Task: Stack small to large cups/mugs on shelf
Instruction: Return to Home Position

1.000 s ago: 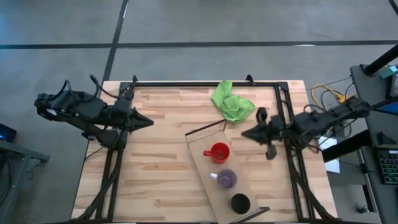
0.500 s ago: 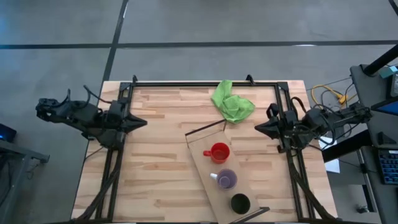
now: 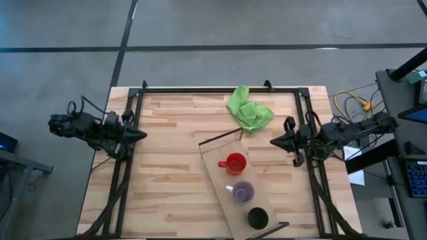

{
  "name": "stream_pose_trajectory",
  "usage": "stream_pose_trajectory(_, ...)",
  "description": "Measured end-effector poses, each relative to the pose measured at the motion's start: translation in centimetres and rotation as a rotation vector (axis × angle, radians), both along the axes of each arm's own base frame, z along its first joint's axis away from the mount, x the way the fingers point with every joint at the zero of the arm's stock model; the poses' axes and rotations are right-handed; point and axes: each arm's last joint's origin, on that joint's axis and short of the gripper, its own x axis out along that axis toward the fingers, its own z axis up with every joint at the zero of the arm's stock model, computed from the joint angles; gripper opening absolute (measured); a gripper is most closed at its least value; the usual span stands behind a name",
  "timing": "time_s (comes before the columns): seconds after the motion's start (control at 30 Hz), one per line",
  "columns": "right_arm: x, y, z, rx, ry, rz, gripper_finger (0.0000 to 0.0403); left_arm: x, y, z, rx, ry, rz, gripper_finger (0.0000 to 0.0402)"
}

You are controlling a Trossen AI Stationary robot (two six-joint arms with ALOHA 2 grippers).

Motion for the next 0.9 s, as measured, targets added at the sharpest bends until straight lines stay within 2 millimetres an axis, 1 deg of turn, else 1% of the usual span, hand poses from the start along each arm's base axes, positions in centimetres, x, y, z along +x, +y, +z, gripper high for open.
stream_pose_trajectory(0.2, -0.5, -0.2, -2.1, 0.074, -0.033, 0.004, 0.0008, -0.7, 0.2, -2.7, -0.017, -0.053, -0.011, 0.0000)
stream_pose_trajectory(0.33, -1.0, -0.3, -3.5, 0.096, -0.112, 0.006, 0.0008, -1.1, 0.3, -3.9, -0.034, -0.101, -0.013, 0.0000)
stream_pose_trajectory(0.4, -1.3, -0.4, -4.1, 0.112, -0.163, 0.007, 0.0008, -0.5, 0.1, -4.8, -0.024, -0.099, -0.022, 0.0000)
stream_pose_trajectory(0.5, -1.7, -0.5, -5.0, 0.133, -0.214, 0.010, 0.0008, 0.0, -0.2, -4.9, -0.002, -0.144, -0.082, 0.0000)
stream_pose_trajectory(0.57, -1.9, -0.6, -5.4, 0.141, -0.239, 0.011, 0.0008, 0.6, -0.5, -5.4, 0.002, -0.143, -0.086, 0.0000)
stream_pose_trajectory(0.63, -2.1, -0.7, -5.9, 0.144, -0.243, 0.010, 0.0008, 1.1, -0.6, -6.6, 0.013, -0.106, -0.090, 0.0000)
stream_pose_trajectory(0.67, -2.1, -0.7, -6.2, 0.145, -0.244, 0.010, 0.0008, 1.2, -0.7, -6.8, 0.011, -0.111, -0.093, 0.0000)
stream_pose_trajectory(0.8, -2.4, -0.8, -7.2, 0.147, -0.249, 0.010, 0.0008, 1.5, -0.8, -7.7, -0.004, -0.185, -0.087, 0.0000)
stream_pose_trajectory(0.83, -2.4, -0.8, -7.3, 0.144, -0.241, 0.009, 0.0008, 1.7, -0.9, -8.3, -0.003, -0.180, -0.087, 0.0000)
stream_pose_trajectory(0.9, -2.5, -0.8, -7.2, 0.143, -0.251, 0.009, 0.0008, 2.0, -1.0, -8.8, 0.005, -0.216, -0.085, 0.0000)
